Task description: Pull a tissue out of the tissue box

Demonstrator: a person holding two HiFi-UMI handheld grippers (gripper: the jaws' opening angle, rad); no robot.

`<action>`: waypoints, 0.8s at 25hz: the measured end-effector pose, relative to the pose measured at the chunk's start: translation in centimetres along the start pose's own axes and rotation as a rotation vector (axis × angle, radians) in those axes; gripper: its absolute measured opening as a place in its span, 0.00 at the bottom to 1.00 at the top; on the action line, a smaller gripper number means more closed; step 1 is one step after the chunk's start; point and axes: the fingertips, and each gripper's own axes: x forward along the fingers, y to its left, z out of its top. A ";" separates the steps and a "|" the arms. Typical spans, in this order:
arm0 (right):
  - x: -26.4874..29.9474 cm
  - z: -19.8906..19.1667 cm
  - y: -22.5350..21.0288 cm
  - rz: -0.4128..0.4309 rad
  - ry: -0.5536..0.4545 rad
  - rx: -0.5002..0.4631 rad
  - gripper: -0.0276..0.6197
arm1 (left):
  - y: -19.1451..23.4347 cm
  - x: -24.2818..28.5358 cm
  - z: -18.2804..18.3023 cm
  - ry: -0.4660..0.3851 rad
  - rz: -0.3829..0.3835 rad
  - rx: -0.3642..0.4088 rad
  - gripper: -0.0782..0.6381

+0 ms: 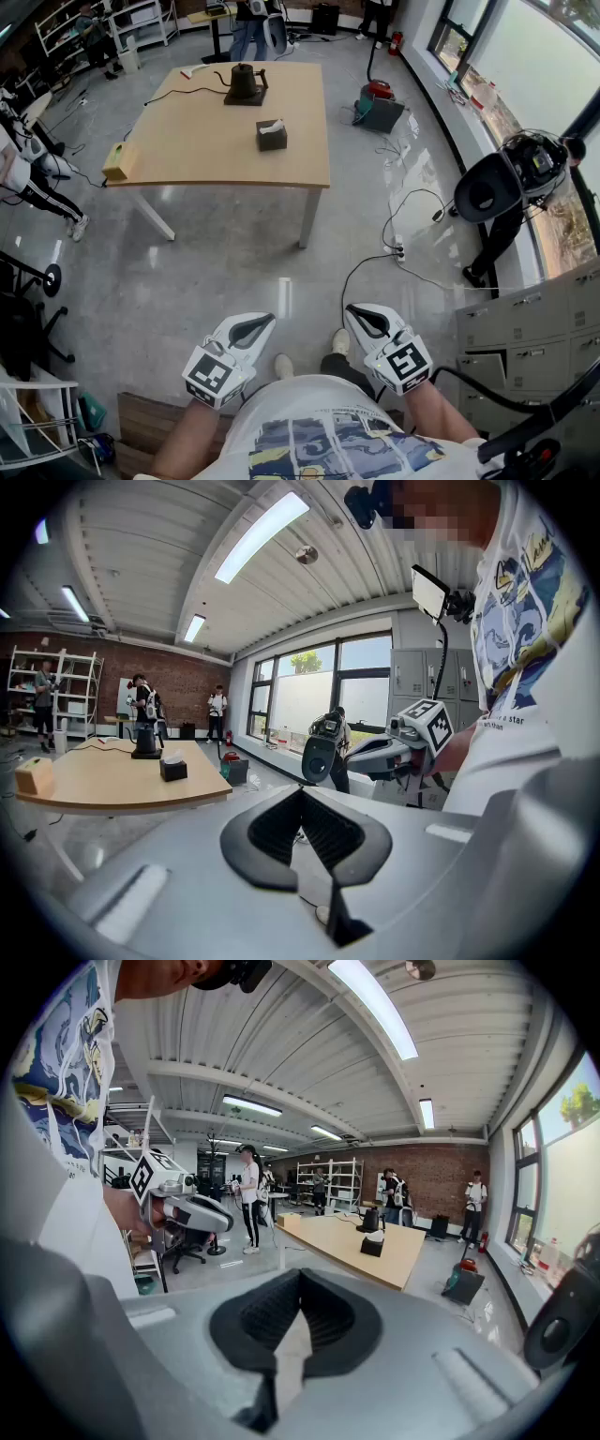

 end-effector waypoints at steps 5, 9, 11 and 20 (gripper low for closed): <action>0.1 -0.3 0.5 0.003 0.001 -0.004 0.05 | -0.1 -0.2 -0.4 0.003 -0.002 0.005 0.12; 0.3 -0.3 0.4 -0.003 0.003 0.006 0.05 | 0.0 -0.4 -0.4 0.001 -0.002 0.010 0.12; 0.4 -0.3 0.5 -0.001 0.004 0.012 0.05 | 0.0 -0.4 -0.5 0.001 -0.002 0.012 0.12; 1.1 -0.5 1.6 0.034 0.024 -0.021 0.05 | 0.4 -0.4 -0.1 0.002 0.017 0.025 0.12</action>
